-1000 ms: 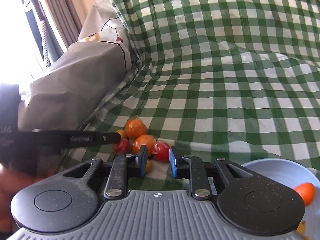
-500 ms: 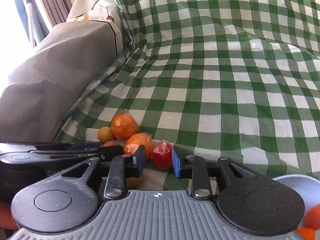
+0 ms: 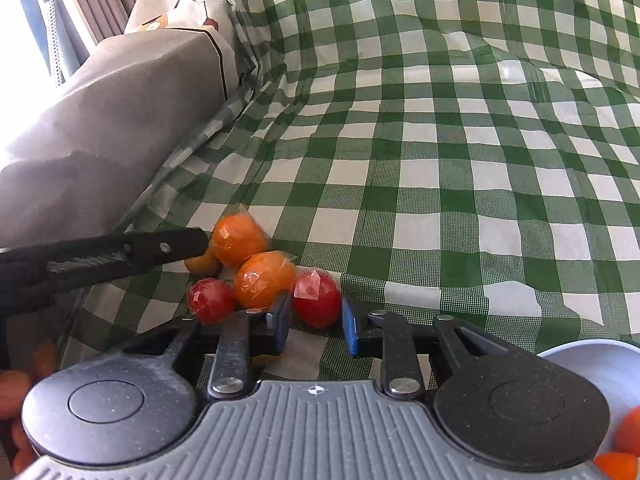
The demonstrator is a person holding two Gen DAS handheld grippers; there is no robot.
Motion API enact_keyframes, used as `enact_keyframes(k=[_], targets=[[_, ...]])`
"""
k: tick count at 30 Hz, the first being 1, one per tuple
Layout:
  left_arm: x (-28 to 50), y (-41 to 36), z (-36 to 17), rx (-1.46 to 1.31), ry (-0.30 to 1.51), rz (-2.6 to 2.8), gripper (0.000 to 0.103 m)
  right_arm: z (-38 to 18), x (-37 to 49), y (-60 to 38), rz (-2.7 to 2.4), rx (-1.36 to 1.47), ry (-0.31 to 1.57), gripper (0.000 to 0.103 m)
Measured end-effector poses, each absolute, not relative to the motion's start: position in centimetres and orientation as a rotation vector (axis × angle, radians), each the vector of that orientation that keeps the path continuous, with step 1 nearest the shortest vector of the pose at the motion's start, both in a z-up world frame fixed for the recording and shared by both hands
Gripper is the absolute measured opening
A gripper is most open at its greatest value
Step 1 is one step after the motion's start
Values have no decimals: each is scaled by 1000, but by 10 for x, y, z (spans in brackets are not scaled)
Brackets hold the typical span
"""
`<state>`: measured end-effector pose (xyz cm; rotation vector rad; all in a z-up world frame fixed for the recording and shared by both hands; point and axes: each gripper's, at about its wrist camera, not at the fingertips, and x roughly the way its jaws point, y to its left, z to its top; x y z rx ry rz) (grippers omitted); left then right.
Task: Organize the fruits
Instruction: 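Grasp a yellow-brown fruit with the left tool while the right tool grasps a red fruit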
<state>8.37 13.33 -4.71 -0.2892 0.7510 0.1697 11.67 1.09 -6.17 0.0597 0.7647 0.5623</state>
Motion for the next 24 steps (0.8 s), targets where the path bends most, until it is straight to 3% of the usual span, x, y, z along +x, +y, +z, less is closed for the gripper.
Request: enact_keyframes(k=[2, 5, 24], targets=[[89, 127, -52, -231, 781, 169, 44, -61, 117, 11, 567, 59, 765, 28], [92, 119, -51, -185, 774, 144, 29, -60, 117, 10, 569, 62, 763, 28], [20, 97, 11, -205, 504, 111, 29, 1, 58, -48, 536, 89, 513, 27]])
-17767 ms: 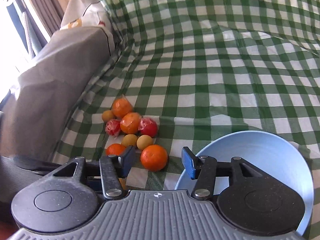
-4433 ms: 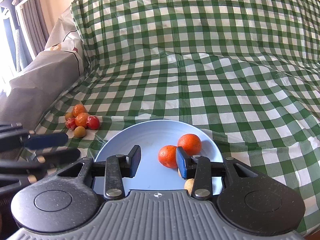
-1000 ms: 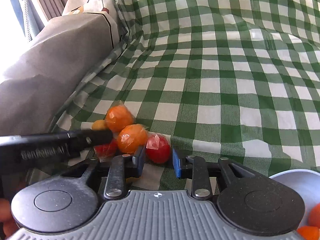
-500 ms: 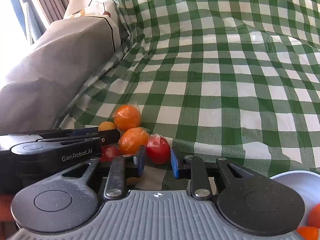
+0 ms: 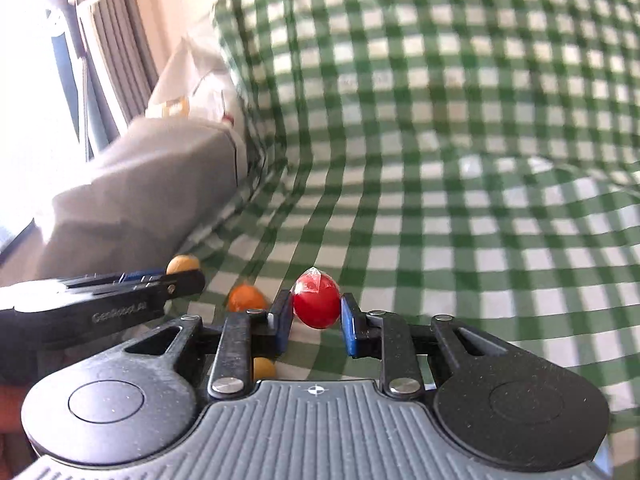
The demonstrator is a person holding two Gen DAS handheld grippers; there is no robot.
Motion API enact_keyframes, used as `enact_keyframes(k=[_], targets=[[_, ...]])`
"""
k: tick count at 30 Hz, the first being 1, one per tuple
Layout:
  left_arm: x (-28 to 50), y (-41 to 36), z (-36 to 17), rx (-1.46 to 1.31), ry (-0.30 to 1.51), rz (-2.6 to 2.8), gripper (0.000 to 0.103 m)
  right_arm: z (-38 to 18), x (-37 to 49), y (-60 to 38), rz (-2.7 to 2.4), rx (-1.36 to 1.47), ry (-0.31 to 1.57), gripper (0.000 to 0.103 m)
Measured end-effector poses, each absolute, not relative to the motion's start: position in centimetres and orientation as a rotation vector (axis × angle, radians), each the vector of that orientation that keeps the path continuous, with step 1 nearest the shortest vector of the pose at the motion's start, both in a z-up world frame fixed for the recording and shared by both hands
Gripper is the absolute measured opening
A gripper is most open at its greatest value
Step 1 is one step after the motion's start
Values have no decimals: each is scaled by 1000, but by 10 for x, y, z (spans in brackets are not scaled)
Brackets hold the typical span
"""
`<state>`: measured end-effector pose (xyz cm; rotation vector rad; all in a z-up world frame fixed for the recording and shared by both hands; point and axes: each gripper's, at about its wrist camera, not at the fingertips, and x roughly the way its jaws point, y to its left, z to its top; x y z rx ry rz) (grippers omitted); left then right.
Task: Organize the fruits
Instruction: 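Grasp a yellow-brown fruit with the left tool while the right tool grasps a red fruit, then carry the yellow-brown fruit and the red fruit over the light-blue plate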
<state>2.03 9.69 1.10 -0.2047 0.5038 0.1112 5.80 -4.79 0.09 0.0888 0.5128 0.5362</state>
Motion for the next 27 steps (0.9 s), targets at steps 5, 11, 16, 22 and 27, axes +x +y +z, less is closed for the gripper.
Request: enact_keyframes(k=[5, 11, 16, 22, 27], targets=[[-6, 82, 25, -219, 464, 52, 29, 16, 18, -96, 500, 146, 476, 27], [-33, 55, 33, -206, 446, -20, 29, 5, -20, -152, 438, 173, 461, 27], [-47, 22, 28, -161, 473, -96, 29, -24, -33, -186, 382, 181, 482, 27], [-43, -16, 13, 22, 503, -149, 29, -46, -27, -208, 287, 167, 528, 27], [-37, -26, -1, 66, 537, -156, 29, -50, -25, -206, 277, 199, 540, 27]])
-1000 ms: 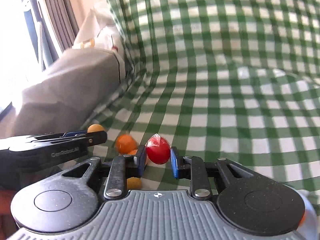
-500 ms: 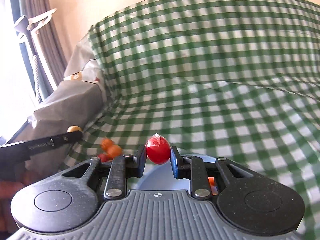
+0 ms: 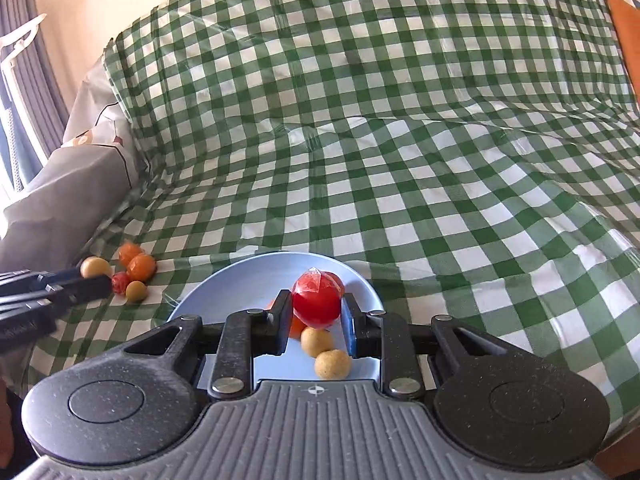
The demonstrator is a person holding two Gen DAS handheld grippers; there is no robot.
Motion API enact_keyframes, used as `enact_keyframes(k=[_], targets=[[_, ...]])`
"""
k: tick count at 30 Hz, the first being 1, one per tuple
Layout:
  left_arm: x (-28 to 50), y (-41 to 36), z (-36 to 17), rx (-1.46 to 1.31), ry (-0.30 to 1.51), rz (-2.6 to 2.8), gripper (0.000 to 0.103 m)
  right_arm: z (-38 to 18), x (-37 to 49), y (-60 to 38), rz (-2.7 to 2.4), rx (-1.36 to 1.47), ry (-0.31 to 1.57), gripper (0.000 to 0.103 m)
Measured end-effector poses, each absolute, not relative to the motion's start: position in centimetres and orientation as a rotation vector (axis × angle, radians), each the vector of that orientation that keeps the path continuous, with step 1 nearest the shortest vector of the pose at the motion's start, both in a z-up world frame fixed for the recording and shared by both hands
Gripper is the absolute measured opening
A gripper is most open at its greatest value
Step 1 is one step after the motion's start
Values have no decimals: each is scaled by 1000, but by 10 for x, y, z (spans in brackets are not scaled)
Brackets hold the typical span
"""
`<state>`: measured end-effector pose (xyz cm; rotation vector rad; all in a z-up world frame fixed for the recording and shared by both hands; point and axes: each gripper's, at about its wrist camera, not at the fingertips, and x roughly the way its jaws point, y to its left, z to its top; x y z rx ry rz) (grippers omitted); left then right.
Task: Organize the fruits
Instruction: 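Carry the yellow-brown fruit and the red fruit over the light-blue plate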
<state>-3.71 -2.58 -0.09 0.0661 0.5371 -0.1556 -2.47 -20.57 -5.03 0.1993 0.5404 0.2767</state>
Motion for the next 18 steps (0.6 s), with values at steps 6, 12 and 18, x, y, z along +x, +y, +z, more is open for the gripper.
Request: enact_keyframes(k=[6, 12, 18], targets=[[-31, -28, -11, 90, 550, -175, 29, -52, -25, -186, 304, 145, 533, 27], [-30, -32, -14, 96, 554, -203, 29, -53, -22, -184, 304, 142, 540, 27], [-30, -39, -17, 111, 558, -238, 29, -55, -22, -184, 303, 137, 550, 27]])
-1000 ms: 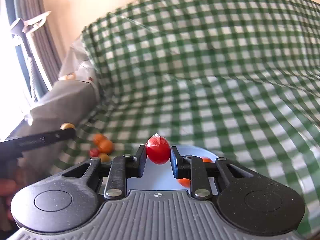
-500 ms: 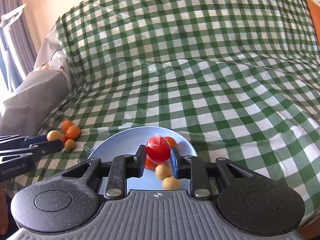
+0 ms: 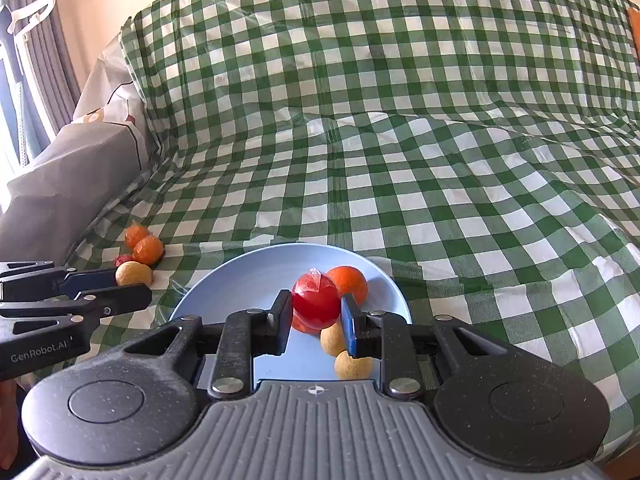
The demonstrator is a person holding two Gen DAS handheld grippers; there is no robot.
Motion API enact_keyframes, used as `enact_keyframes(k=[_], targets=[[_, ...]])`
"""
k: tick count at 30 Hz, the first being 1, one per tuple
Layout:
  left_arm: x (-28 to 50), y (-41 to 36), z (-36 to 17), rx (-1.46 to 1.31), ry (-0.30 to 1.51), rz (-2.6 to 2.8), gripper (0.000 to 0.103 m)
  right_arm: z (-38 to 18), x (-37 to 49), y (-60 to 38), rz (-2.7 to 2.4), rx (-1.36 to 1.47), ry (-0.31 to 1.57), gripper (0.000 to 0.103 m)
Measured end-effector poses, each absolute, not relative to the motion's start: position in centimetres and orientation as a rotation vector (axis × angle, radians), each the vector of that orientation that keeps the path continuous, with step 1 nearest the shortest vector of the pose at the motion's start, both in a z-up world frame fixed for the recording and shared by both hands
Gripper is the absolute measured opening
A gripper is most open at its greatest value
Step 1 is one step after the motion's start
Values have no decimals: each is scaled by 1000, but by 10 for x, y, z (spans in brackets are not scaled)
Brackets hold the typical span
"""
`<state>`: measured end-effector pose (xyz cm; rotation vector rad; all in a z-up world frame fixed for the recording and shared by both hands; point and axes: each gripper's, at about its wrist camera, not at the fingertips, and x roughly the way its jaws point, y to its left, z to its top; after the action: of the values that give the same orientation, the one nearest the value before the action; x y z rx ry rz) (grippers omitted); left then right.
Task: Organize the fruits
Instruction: 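Carry the yellow-brown fruit and the red fruit over the light-blue plate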
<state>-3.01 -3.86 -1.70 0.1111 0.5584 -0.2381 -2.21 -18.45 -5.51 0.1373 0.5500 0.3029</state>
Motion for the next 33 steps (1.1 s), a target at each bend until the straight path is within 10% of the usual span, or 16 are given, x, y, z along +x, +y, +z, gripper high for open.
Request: enact_keyframes(k=[33], targets=[[-28, -63, -34, 202, 590, -338, 29, -58, -22, -169, 336, 84, 555, 27]])
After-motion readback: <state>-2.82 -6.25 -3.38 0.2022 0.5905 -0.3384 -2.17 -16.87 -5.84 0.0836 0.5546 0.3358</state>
